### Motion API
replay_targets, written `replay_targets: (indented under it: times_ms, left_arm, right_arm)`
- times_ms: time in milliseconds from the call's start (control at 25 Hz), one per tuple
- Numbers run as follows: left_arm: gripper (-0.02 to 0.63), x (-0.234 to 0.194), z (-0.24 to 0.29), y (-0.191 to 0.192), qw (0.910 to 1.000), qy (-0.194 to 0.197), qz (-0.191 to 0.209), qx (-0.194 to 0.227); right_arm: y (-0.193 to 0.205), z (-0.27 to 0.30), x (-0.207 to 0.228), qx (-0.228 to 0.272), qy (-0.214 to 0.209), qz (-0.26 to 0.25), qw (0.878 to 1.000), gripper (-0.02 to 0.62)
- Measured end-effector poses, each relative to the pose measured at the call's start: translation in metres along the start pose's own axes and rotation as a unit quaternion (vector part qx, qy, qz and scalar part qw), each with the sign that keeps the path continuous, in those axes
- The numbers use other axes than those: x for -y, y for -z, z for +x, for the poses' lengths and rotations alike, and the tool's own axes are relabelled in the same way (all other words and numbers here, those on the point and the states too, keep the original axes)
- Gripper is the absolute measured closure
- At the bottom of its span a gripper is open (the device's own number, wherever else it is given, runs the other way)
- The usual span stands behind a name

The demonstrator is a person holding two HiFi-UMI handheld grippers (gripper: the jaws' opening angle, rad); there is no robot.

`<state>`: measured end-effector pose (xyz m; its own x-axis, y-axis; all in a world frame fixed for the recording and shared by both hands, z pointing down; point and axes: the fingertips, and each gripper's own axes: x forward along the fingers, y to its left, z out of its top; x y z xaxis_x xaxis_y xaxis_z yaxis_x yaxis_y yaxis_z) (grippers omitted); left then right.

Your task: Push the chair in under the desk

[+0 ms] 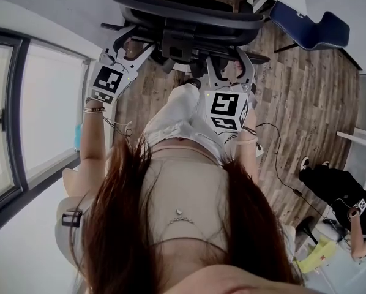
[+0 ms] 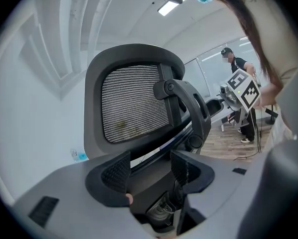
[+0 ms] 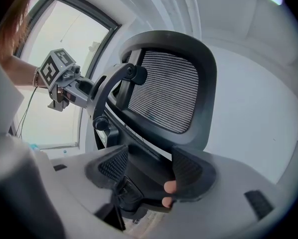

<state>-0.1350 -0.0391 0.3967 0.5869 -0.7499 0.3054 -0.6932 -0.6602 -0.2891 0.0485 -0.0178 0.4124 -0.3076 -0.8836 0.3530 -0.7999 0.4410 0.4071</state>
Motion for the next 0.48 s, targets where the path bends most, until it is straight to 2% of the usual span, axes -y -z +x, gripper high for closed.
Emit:
replay_targets:
  times_ms: [480]
  left_arm:
    - [0.368, -0.009, 0.009, 0.002, 1.0, 0.0, 0.004, 0.007]
  right_arm:
    - [-0.001, 0.013, 0.003, 0.001, 0.004, 0.0, 1.0, 0.322]
